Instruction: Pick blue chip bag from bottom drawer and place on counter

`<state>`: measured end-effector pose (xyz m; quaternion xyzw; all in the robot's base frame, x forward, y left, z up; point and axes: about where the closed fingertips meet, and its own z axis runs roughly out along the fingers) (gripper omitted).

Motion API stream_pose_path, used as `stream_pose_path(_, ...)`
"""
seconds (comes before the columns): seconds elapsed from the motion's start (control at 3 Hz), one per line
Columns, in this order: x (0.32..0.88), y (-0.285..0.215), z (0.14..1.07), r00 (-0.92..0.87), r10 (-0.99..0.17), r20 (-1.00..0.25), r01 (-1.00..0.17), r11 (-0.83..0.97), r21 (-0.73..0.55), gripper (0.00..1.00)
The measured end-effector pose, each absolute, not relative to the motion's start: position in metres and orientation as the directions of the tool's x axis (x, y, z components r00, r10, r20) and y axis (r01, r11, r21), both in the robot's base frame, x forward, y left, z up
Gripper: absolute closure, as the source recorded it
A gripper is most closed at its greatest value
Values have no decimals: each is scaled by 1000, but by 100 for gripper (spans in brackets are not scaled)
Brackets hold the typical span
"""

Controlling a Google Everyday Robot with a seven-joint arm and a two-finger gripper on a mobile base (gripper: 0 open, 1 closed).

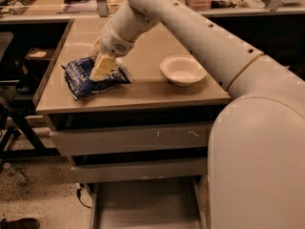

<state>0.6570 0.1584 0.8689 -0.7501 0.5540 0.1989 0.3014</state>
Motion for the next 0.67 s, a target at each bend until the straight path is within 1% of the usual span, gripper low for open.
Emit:
stream_pose_path(0.33,657,158,869,307,-711,-632,-951,-205,-232,0)
stream_pose_path(0.67,657,158,869,307,-711,-632,-951,-205,-232,0)
